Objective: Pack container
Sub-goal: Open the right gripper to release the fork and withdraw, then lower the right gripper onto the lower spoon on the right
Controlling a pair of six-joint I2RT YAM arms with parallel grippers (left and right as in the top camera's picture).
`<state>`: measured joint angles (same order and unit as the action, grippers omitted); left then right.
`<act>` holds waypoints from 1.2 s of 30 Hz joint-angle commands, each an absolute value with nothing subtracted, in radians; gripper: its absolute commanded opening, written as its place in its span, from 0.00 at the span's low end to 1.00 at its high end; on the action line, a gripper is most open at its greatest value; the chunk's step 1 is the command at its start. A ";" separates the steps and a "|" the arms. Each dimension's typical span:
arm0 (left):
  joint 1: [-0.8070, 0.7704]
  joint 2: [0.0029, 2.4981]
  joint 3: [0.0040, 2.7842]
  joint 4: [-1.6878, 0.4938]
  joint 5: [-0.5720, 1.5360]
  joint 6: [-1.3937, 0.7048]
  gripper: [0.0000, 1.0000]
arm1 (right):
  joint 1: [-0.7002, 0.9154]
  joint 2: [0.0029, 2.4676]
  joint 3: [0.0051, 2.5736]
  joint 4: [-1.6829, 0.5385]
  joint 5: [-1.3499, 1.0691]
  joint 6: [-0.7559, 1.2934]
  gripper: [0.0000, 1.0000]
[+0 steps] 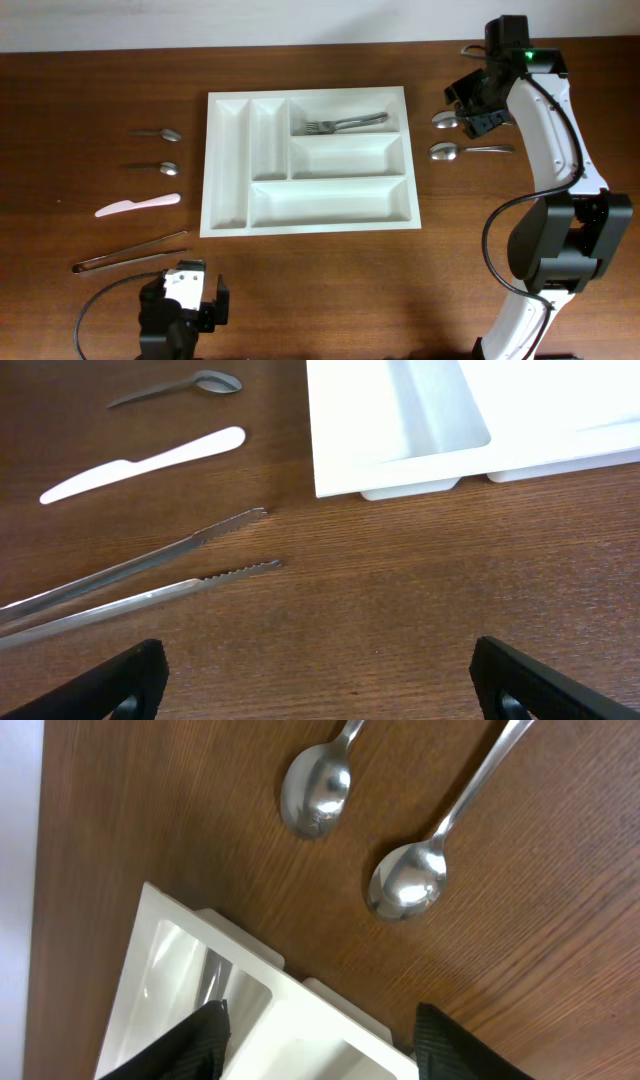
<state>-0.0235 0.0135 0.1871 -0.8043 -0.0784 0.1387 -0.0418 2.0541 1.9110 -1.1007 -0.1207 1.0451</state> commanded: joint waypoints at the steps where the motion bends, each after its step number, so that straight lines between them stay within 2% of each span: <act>1: -0.028 0.006 0.184 -0.805 -0.075 0.152 0.99 | -0.043 2.080 1.915 -1.097 -0.102 1.157 0.66; 3: -0.028 0.006 0.184 -0.805 -0.075 0.152 0.99 | -0.041 2.091 1.915 -1.097 -0.085 1.193 0.70; 6: -0.028 0.006 0.184 -0.805 -0.075 0.152 0.99 | -0.042 2.117 1.912 -1.097 -0.064 1.231 0.70; 13: -0.028 0.006 0.184 -0.805 -0.075 0.152 0.99 | -0.049 2.185 1.911 -1.105 -0.043 1.252 0.64; 27: -0.028 0.006 0.184 -0.805 -0.075 0.152 0.99 | -0.121 2.234 1.903 -1.166 -0.008 1.317 0.63; 36: -0.028 0.006 0.184 -0.805 -0.075 0.152 0.99 | -0.164 2.234 1.802 -1.114 -0.003 1.288 0.61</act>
<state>-0.0235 0.0135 0.1871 -0.8043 -0.0784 0.1387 -0.1658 2.2177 1.8381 -1.1366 -0.0231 1.3048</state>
